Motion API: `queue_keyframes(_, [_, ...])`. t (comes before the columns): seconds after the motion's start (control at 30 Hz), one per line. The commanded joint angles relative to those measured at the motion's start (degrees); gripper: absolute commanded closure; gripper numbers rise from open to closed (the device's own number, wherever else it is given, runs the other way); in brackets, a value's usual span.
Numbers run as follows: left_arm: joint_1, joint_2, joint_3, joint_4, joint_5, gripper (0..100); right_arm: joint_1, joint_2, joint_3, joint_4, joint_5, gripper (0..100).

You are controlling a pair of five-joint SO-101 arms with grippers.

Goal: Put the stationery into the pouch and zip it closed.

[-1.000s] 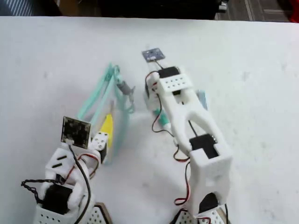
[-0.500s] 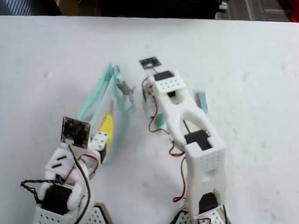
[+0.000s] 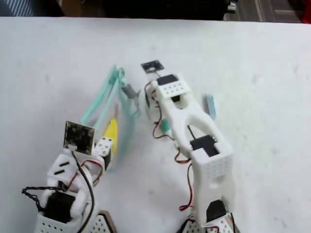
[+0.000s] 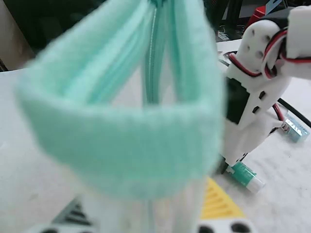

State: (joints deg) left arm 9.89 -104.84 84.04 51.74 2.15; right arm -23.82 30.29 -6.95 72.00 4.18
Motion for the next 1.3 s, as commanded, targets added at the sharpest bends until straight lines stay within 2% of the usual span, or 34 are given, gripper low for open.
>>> queue_keyframes(0.0, [0.4,0.1,-1.1,-1.4,-0.2,91,0.8,-0.8,-1.4,-0.3,0.7,85.8])
queue_keyframes(0.3, [1.4,0.1,-0.4,-1.5,-0.4,91,6.5,-1.0,-1.8,-0.2,0.7,86.5])
queue_keyframes(0.63, [1.4,0.1,-0.5,-1.5,-0.3,90,7.3,-5.5,0.4,-0.5,0.3,86.5])
queue_keyframes(0.8, [1.4,0.1,-0.5,-1.3,-0.2,82,7.9,-9.1,4.0,-2.7,0.6,86.5])
queue_keyframes(1.07, [1.4,0.1,-0.7,-1.4,-0.2,82,7.8,-9.6,6.4,-5.8,0.7,92.6])
queue_keyframes(1.27, [1.4,0.1,-3.4,1.5,-0.2,79,7.5,-7.4,6.0,-5.9,0.7,89.7])
